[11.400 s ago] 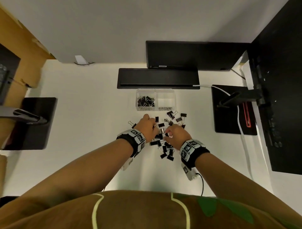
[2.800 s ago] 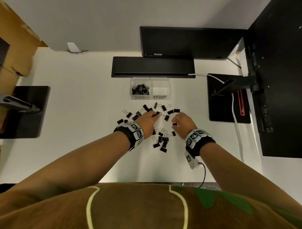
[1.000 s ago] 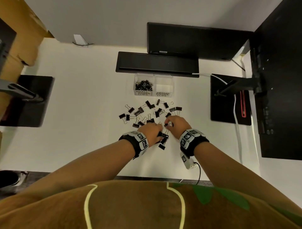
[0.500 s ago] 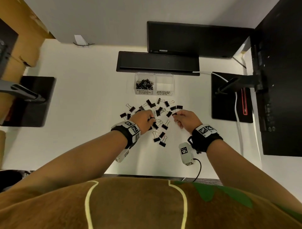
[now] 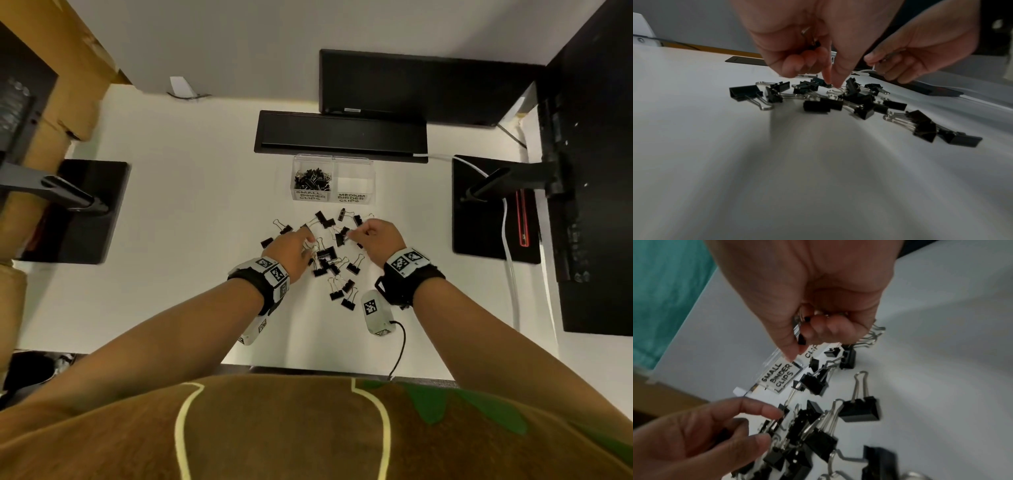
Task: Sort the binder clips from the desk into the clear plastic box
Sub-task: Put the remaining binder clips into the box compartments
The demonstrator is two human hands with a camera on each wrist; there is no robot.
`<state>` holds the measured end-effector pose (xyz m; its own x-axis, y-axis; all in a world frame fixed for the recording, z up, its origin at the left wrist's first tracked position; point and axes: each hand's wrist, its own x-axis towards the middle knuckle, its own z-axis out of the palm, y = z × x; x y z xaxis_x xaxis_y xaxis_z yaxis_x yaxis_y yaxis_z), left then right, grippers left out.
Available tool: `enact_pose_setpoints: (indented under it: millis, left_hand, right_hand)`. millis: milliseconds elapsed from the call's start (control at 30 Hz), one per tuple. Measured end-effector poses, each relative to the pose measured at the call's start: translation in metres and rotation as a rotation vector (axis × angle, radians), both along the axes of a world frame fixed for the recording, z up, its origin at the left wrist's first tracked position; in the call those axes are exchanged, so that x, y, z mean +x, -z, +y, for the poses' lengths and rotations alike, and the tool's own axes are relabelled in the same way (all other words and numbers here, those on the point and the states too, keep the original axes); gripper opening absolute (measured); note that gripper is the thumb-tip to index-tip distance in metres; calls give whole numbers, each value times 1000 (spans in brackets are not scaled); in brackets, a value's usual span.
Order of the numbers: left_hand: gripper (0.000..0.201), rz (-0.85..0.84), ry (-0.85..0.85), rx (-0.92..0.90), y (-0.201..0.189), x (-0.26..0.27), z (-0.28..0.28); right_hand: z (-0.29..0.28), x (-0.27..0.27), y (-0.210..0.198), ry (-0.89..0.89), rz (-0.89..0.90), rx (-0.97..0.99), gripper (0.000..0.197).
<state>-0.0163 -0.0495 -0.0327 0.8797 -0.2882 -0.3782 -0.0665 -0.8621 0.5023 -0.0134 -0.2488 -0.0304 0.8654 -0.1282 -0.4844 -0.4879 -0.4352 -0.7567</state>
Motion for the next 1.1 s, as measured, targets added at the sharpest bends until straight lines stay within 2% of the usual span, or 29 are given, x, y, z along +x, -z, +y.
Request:
enact_pose_setpoints:
  millis: [67,200,333,467,567,667,800,967,1100]
  left_hand:
    - [26,39,69,14,1,-2,-1]
    - [34,59,117,28,2,-5,1]
    - [37,20,12,3,-2,3,10]
    - [42,1,-62,-3,-5,16,18]
    - [42,46,-28,14,-5,19,18]
    - [41,78,39,10,-1,17,16]
    - [39,113,64,7,-3,20,15]
    - [33,72,-71,-36,-22,44,12]
    - [26,-11,-176,-126,-40,72,-2]
  right_hand:
    - [9,6,2,-61,-57,-106,10]
    - [17,6,7,-254,-66,-252,16]
    - [10,0,9,-318,-29,-276,8]
    - [5,4,3,-327,-28,-265,19]
    - [10,14,-2,-311,-68,-267,31]
    - [20,22,-1,-369,-79,-298,40]
    - [24,19,4,-463,-9,-346,34]
    - [16,14,4,-410,13,-301,17]
    - [11,23,-7,-280,6,-179,17]
